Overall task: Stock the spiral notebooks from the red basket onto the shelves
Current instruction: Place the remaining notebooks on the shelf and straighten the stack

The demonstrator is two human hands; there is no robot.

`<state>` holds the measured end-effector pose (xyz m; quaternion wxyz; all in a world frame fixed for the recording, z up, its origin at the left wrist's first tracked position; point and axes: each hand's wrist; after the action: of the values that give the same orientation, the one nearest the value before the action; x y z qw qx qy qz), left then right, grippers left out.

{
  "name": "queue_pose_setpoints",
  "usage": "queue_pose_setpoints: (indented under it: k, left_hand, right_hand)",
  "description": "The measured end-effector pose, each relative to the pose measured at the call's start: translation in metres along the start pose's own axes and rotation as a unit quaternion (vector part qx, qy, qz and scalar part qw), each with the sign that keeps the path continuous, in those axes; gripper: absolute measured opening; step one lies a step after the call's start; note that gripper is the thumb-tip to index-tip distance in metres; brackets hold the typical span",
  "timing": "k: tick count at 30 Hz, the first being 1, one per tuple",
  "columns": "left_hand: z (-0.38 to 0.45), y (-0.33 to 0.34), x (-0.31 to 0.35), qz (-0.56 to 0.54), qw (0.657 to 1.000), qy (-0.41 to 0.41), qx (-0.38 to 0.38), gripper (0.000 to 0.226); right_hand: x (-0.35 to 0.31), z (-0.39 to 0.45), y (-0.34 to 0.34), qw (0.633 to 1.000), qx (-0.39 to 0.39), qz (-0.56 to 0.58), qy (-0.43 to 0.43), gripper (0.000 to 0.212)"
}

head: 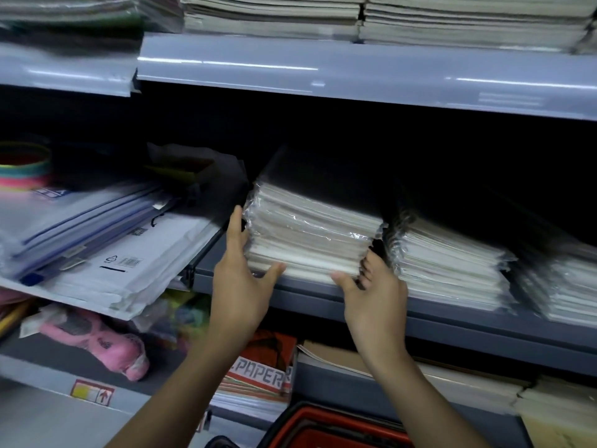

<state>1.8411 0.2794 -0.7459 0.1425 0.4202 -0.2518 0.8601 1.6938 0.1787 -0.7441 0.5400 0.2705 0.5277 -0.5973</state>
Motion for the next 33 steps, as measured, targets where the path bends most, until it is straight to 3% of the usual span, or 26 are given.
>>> queue_pose_setpoints:
  k: [3,5,7,10,12,15,17,20,26,31,33]
  left_hand:
    - [-0.015,0.003,0.016,0.094,0.993,0.048,0.060,0.097]
    - [-0.036,0.013,0.035,0.131,0.980,0.110,0.102,0.082]
    - [-0.053,0.031,0.057,0.083,0.979,0.173,0.062,0.070]
    - [-0.066,0.069,0.080,0.023,0.972,0.227,-0.048,0.065]
    - [-0.068,0.093,0.092,0.006,0.973,0.208,-0.095,0.072]
    - [-0.061,0.122,0.100,0.003,0.981,0.151,-0.125,0.086]
    - [-0.054,0.134,0.102,-0.007,0.987,0.109,-0.117,0.090]
    - [-0.042,0.147,0.110,-0.029,0.993,0.062,-0.100,0.080]
    - [-0.027,0.159,0.105,-0.082,0.996,0.030,-0.022,0.029]
    - [-0.022,0.160,0.100,-0.116,0.992,0.005,-0.044,0.034]
    - [-0.023,0.161,0.098,-0.091,0.992,0.014,-0.085,0.061]
  right_hand:
    - [-0.001,-0.008,-0.011,1.000,-0.022,0.010,-0.016,0.047]
    - [-0.004,-0.015,-0.035,0.999,-0.010,0.032,-0.030,0.036]
    - [-0.005,-0.020,-0.070,0.990,0.068,-0.005,-0.123,0.016]
    - [0.012,-0.009,-0.122,0.972,0.160,-0.055,-0.164,0.020]
    - [0.028,0.007,-0.147,0.982,0.162,-0.047,-0.087,0.039]
    - [0.045,0.025,-0.161,0.997,0.071,-0.027,0.016,0.084]
    - [0.048,0.037,-0.161,0.998,0.013,-0.012,0.068,0.100]
    - [0.055,0.056,-0.158,0.993,0.001,0.033,0.109,0.095]
    - [0.065,0.065,-0.151,0.994,0.058,0.049,0.073,0.050]
    - [0.067,0.068,-0.158,0.997,0.024,0.018,0.066,0.047]
    - [0.072,0.069,-0.164,0.997,-0.020,-0.011,0.068,0.055]
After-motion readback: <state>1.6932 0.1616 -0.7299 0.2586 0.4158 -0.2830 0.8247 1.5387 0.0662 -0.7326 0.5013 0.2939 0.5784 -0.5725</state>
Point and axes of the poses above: each hand's wrist, its own z-axis towards the middle knuckle, its own y-axis out of the palm, x = y × z, and after that the axes turned 9 degrees about y, right-handed
